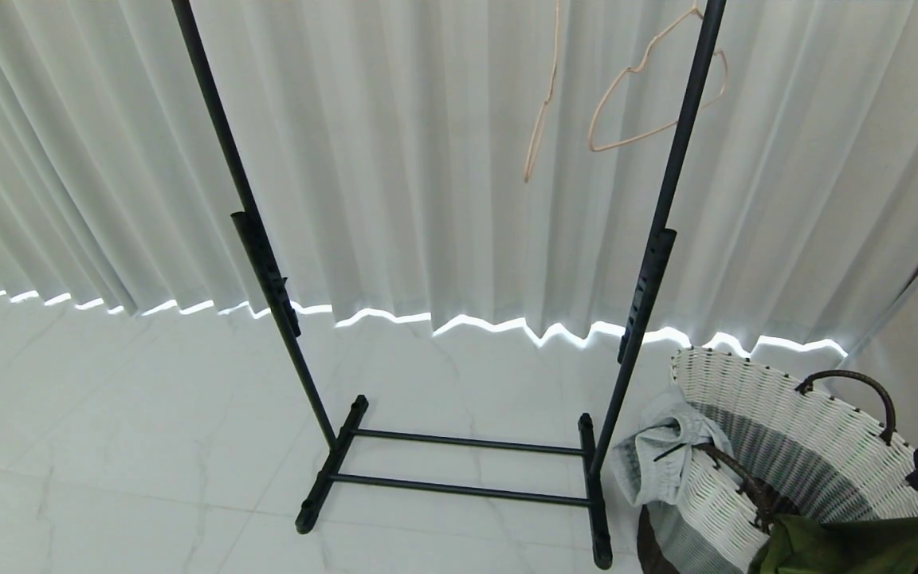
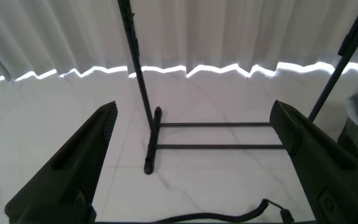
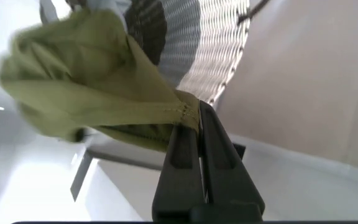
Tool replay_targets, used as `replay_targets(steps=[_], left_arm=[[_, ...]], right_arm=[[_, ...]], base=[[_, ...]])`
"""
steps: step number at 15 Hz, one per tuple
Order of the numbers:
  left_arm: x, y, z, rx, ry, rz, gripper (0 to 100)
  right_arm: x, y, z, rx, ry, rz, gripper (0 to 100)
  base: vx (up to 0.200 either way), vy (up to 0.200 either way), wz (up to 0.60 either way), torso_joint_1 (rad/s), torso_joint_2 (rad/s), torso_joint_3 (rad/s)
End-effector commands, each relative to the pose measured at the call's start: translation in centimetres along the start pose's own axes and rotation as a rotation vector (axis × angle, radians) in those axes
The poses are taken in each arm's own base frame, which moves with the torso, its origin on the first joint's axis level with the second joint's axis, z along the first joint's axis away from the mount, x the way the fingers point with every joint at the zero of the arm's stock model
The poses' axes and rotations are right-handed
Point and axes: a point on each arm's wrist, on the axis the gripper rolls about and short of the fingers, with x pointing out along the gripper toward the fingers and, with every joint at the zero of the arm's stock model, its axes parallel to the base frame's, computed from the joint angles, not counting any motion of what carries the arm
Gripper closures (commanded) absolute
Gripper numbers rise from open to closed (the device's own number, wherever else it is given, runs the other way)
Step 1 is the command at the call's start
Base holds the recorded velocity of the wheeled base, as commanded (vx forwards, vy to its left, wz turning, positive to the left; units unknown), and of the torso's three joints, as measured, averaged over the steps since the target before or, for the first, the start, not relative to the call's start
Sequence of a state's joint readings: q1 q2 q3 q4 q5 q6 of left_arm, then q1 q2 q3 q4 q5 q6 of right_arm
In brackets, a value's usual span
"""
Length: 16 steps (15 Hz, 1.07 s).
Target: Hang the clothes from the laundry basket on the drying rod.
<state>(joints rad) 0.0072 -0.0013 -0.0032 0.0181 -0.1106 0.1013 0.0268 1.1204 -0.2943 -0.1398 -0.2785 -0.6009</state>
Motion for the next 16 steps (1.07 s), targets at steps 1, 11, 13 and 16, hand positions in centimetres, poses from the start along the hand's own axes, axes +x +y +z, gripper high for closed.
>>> replay_targets(steps=[1, 11, 13, 16], left_arm=[[0.0, 0.0, 0.0, 0.0, 0.002, 0.0, 0], [0.0, 0.0, 0.0, 0.004, 0.002, 0.0, 0], [0.0, 0.0, 0.0, 0.003, 0.002, 0.0, 0], [0.0, 0.0, 0.0, -0.002, 0.002, 0.0, 0]], right_arm=[[-0.4, 0.0, 0.1, -0.005, -0.03, -0.003, 100], [-0.9, 0.0, 1.6, 0.004, -0.114, 0.02, 100], [-1.0, -0.1, 1.8, 0.008, -0.123, 0.019, 100], [-1.2, -0.4, 2.4, 0.041, -0.145, 0.016, 100]], base=[[0.0, 0.2, 0.0, 0.002, 0.0, -0.002], [0.0, 0.2, 0.0, 0.003, 0.0, 0.004], [0.0, 0.2, 0.0, 0.002, 0.0, 0.002], [0.0, 0.0, 0.0, 0.0, 0.0, 0.0]])
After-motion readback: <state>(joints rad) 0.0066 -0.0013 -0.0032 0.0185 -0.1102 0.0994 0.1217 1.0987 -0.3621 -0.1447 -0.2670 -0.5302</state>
